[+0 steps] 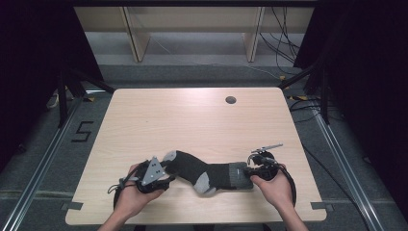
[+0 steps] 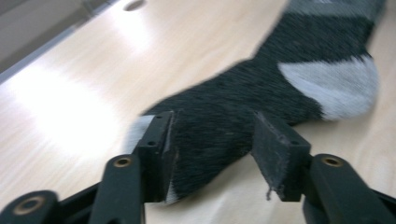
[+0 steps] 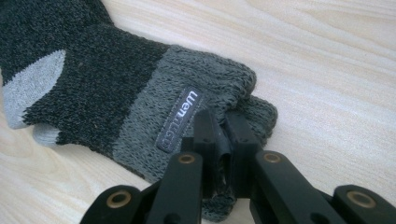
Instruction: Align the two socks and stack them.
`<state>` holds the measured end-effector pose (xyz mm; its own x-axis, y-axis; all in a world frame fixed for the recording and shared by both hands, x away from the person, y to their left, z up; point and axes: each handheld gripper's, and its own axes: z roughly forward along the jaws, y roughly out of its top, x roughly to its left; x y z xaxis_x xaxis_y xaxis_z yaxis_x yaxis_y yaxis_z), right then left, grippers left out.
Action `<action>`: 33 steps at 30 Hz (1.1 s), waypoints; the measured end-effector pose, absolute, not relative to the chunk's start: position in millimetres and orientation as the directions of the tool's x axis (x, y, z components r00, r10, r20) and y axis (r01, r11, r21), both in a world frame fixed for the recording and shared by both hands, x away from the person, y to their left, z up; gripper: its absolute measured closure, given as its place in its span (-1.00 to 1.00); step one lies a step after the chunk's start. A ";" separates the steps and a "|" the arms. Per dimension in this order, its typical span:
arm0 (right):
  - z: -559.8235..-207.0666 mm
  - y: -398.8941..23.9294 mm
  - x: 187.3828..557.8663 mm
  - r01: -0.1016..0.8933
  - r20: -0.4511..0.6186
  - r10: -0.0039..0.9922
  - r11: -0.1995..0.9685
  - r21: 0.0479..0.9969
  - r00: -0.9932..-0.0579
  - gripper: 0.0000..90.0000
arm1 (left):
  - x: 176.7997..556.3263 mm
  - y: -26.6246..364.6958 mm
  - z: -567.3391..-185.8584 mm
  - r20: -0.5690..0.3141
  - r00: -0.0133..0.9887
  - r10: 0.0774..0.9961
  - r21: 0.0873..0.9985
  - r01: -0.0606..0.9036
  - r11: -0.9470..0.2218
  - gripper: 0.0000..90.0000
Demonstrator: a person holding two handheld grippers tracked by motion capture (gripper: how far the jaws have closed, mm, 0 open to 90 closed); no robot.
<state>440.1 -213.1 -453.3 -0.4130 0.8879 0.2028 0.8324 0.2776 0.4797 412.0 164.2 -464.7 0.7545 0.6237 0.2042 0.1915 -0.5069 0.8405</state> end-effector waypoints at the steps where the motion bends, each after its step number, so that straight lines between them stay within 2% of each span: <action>1: -454.1 -213.8 440.5 0.822 0.194 0.883 0.290 0.491 -0.427 0.89 | 416.8 167.8 -463.9 0.184 0.743 0.644 0.843 0.219 -0.492 0.02; 4: -454.7 -214.1 440.9 0.821 0.178 0.887 0.296 0.489 -0.426 0.89 | 439.3 172.6 -469.8 0.094 0.693 0.715 0.846 0.323 -0.425 0.02; 6: -454.5 -211.2 439.2 0.839 0.215 0.893 0.255 0.481 -0.395 0.89 | 447.7 173.6 -473.6 0.096 0.690 0.717 0.832 0.340 -0.438 0.06; 8: -454.1 -213.4 441.0 0.832 0.202 0.887 0.280 0.478 -0.415 0.88 | 457.9 170.9 -481.6 0.049 0.686 0.726 0.835 0.371 -0.407 0.12; 14: -454.4 -213.8 441.1 0.835 0.220 0.880 0.281 0.472 -0.420 0.88 | 469.3 168.8 -488.4 0.005 0.694 0.720 0.808 0.421 -0.412 0.35; 16: -455.7 -214.4 441.7 0.833 0.197 0.888 0.284 0.475 -0.415 0.88 | 471.2 167.8 -489.9 0.020 0.704 0.710 0.806 0.408 -0.428 0.41; 17: -455.7 -214.3 440.8 0.831 0.215 0.880 0.282 0.480 -0.423 0.88 | 470.7 166.3 -489.5 0.042 0.717 0.696 0.795 0.398 -0.458 0.54; 19: -455.6 -214.3 440.4 0.830 0.214 0.880 0.282 0.481 -0.423 0.88 | 470.3 165.2 -489.5 0.057 0.719 0.693 0.790 0.392 -0.472 0.68; 23: -454.4 -214.2 441.4 0.827 0.200 0.884 0.286 0.484 -0.423 0.89 | 471.2 165.5 -490.1 0.071 0.723 0.687 0.788 0.382 -0.483 0.81; 29: -443.0 -216.1 439.6 0.827 0.247 0.872 0.259 0.500 -0.422 0.91 | 461.7 165.8 -469.1 0.095 0.729 0.678 0.807 0.343 -0.481 0.83; 33: -434.3 -217.4 436.9 0.806 0.229 0.862 0.285 0.518 -0.452 0.92 | 452.4 163.3 -449.8 0.129 0.735 0.665 0.810 0.309 -0.498 0.82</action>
<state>436.9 -217.4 -434.3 -0.4519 0.8622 0.2288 0.8062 0.2849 0.5185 452.4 163.3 -449.8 0.7352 0.6655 0.1290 0.3091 -0.4984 0.8100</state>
